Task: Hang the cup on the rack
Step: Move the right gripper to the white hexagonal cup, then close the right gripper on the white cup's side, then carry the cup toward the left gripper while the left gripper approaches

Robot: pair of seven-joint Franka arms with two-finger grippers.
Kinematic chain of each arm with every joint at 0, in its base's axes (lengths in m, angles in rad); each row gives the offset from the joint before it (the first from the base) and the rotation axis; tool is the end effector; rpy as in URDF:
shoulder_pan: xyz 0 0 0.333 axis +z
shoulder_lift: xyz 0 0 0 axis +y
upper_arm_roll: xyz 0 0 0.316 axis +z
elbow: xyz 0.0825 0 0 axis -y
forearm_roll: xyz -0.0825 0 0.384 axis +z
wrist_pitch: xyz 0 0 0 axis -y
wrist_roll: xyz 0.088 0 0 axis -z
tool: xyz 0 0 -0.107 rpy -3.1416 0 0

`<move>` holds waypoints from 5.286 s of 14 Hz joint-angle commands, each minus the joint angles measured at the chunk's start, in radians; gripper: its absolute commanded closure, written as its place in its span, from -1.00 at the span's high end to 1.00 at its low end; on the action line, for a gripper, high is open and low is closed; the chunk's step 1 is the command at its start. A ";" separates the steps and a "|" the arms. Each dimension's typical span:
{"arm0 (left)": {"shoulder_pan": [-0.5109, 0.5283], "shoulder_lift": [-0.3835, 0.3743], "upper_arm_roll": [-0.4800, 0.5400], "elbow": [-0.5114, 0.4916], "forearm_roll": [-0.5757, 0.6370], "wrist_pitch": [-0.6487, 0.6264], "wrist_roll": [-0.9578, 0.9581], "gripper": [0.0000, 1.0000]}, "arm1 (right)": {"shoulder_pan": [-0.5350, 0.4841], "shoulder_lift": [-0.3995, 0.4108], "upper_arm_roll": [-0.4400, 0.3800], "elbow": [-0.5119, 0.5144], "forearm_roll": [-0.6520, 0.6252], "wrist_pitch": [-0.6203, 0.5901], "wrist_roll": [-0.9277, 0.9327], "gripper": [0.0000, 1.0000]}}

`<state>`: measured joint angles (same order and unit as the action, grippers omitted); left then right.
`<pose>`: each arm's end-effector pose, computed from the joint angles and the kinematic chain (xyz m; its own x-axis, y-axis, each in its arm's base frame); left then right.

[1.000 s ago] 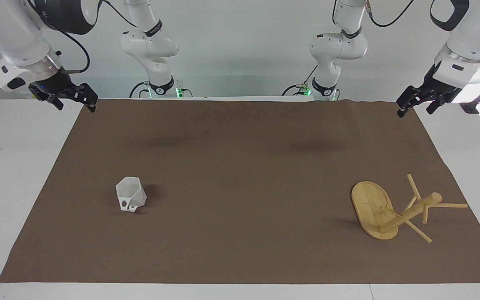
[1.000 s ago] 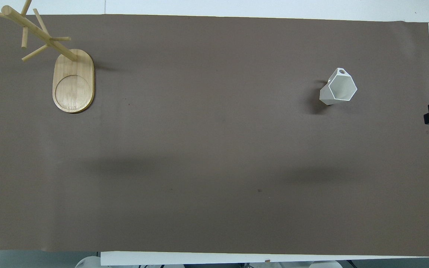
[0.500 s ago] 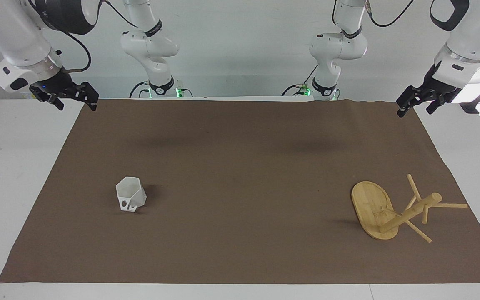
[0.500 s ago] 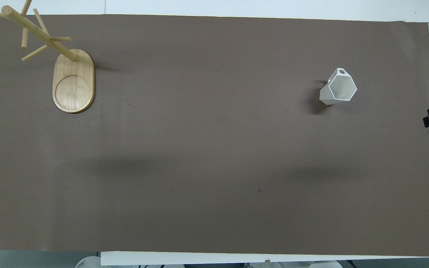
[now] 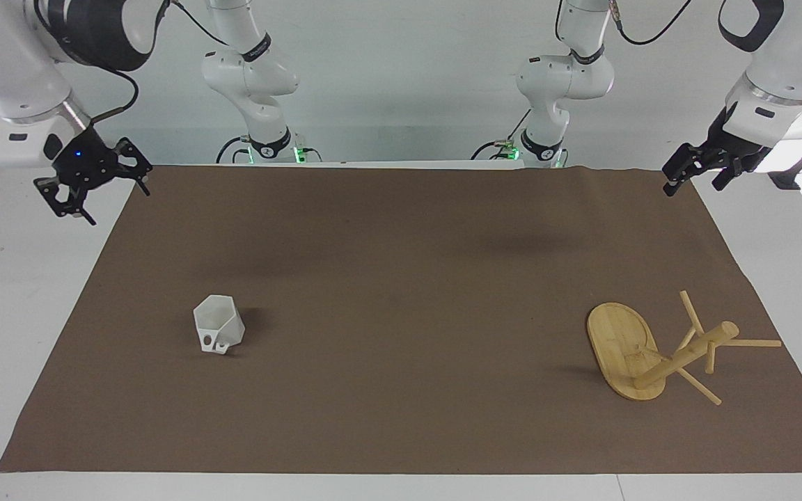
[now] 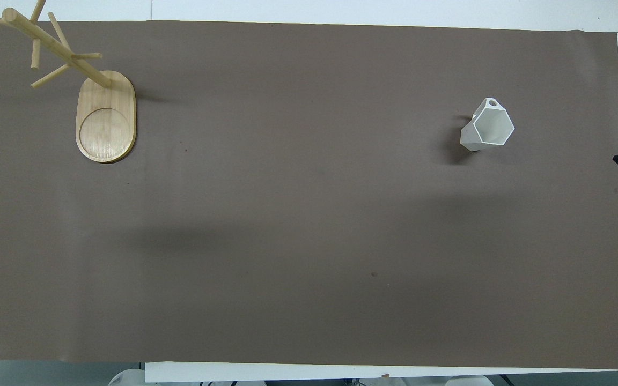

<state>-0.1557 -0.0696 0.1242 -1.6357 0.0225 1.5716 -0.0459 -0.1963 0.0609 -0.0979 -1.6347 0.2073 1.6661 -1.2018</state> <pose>0.5326 -0.0120 0.6315 0.9999 0.0141 0.0056 0.0142 -0.9998 -0.0136 0.5593 -0.1468 0.5700 0.6305 0.7564 0.1738 0.7755 -0.6233 -0.1006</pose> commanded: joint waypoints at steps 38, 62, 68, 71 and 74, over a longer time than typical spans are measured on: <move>-0.010 0.005 -0.008 0.014 0.016 -0.013 0.011 1.00 | -0.178 0.665 0.053 -0.076 1.077 -0.132 -1.263 1.00; -0.015 0.002 -0.008 -0.010 0.014 0.048 0.006 1.00 | 0.016 0.466 0.104 -0.137 1.112 -0.091 -1.167 -0.44; -0.209 0.049 -0.015 -0.021 0.014 0.116 -0.300 0.99 | 0.306 0.445 0.109 -0.139 1.377 0.131 -1.019 -0.44; -0.347 0.117 -0.014 -0.003 0.014 0.198 -0.506 0.99 | 0.461 0.439 0.109 -0.161 1.535 0.278 -1.013 -0.44; -0.473 0.273 -0.012 0.144 0.007 0.200 -0.676 0.99 | 0.570 0.422 0.109 -0.195 1.650 0.359 -1.016 -0.44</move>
<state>-0.5558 0.0841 0.0943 -1.6205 0.0222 1.7789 -0.6240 0.3387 0.5141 0.0155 -1.7894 1.8022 1.9938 -2.2302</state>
